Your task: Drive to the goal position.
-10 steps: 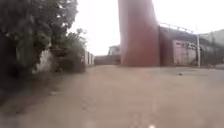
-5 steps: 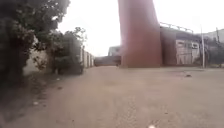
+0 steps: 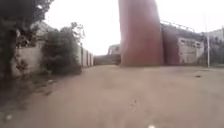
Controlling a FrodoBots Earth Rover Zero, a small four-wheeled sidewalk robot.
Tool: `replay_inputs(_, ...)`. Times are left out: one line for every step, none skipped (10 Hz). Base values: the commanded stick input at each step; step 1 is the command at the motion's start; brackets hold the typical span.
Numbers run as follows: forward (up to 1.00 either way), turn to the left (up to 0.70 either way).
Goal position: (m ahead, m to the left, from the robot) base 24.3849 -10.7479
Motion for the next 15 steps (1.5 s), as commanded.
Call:
replay_inputs(1.00, 0.00)
replay_inputs(1.00, 0.00)
replay_inputs(1.00, 0.00)
replay_inputs(1.00, 0.00)
replay_inputs(1.00, 0.00)
replay_inputs(1.00, 0.00)
replay_inputs(1.00, 0.00)
replay_inputs(1.00, 0.00)
replay_inputs(1.00, 0.00)
replay_inputs(1.00, 0.00)
replay_inputs(1.00, 0.00)
replay_inputs(1.00, 0.00)
replay_inputs(1.00, 0.00)
replay_inputs(1.00, 0.00)
replay_inputs(1.00, 0.00)
